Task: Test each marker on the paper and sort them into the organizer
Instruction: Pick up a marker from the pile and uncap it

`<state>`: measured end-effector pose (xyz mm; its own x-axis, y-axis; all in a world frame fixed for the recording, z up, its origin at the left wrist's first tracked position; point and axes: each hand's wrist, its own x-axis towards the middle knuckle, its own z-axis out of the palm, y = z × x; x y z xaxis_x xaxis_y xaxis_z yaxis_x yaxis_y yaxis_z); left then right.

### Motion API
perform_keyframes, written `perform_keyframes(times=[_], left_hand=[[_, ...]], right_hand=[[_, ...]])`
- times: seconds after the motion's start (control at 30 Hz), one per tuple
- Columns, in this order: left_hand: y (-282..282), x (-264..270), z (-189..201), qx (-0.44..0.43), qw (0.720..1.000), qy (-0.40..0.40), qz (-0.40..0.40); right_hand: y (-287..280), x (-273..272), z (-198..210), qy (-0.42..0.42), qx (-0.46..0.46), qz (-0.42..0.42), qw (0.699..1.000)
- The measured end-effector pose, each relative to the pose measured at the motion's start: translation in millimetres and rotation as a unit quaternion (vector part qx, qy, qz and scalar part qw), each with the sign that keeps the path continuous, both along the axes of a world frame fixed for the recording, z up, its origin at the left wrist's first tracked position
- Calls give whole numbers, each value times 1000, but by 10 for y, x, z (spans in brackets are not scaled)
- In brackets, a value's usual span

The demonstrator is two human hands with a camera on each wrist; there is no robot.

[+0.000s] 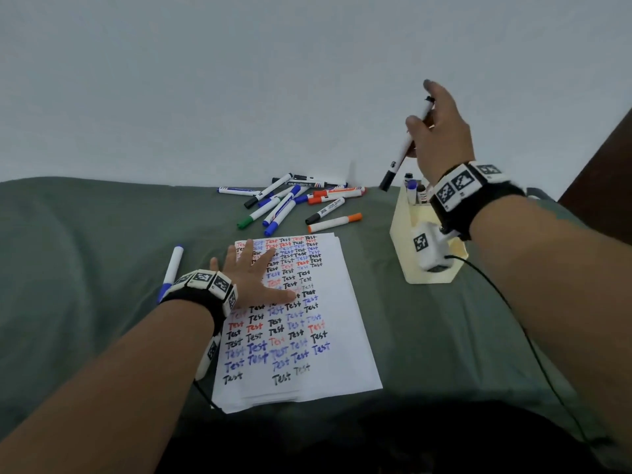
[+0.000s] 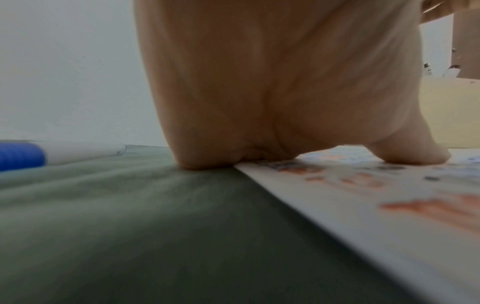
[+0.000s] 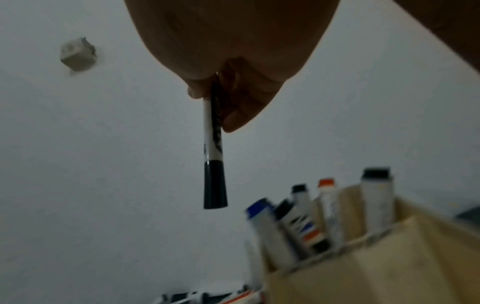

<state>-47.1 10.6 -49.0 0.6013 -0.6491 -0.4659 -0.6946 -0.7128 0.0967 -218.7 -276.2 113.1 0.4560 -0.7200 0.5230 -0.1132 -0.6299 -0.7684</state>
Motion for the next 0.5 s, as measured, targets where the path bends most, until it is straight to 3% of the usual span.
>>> perform_keyframes(times=[0.23,0.37,0.5], left_hand=[[12,-33,17,-4,1000,-5,1],[21,-32,28,-1,1000,0,0],[26,-38,47,2,1000,6,-2]], right_hand=[[-347,-300,132,93,-114,-49,988],[-339,-361,-102,119,-80,-72,987],[-301,-383,-428,196,-55,-114,972]])
